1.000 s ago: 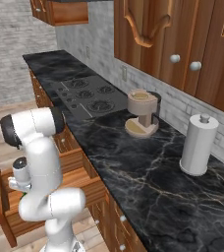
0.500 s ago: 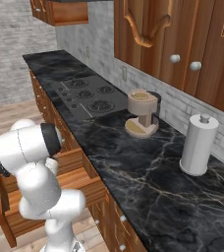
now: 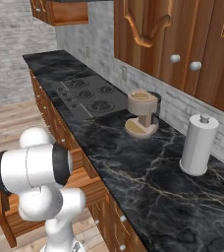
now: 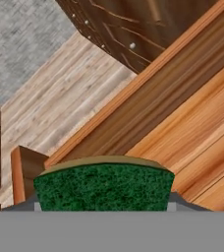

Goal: Restock the sink supplies by placing the sponge and soap dispenser on the counter and next to the sink. Make sure the soap dispenser is upright.

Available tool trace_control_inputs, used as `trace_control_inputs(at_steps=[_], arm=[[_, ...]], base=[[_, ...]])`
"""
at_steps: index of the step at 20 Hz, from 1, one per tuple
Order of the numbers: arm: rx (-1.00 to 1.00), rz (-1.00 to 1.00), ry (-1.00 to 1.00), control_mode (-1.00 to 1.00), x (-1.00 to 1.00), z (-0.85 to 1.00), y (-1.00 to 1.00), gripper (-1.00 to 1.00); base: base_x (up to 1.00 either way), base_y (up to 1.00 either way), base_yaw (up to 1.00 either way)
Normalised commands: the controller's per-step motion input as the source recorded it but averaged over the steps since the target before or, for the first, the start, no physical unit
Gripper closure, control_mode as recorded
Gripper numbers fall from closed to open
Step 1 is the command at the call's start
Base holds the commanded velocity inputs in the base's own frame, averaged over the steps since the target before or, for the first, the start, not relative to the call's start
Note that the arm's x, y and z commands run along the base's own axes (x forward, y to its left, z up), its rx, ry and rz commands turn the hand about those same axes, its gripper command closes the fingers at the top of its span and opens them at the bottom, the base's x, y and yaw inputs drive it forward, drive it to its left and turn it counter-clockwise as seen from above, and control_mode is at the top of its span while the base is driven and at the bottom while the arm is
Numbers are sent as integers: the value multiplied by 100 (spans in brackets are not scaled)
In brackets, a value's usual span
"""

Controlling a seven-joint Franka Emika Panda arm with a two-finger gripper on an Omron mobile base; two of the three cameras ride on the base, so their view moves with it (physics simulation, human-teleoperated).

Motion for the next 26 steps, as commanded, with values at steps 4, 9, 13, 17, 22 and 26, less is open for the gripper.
trace_control_inputs(at_steps=[4,9,13,17,22,26], arm=[[-5,-28,11,-100,0,100,46,100],[-6,-30,14,-100,0,100,49,100],[-7,-29,17,-100,0,100,52,100],[-5,-29,24,-100,0,100,57,100],[-3,-26,33,-100,0,100,63,100],[-2,-26,38,-100,0,100,63,100]], base=[[0,0,0],[0,0,0],[0,0,0],[0,0,0],[0,0,0],[0,0,0]])
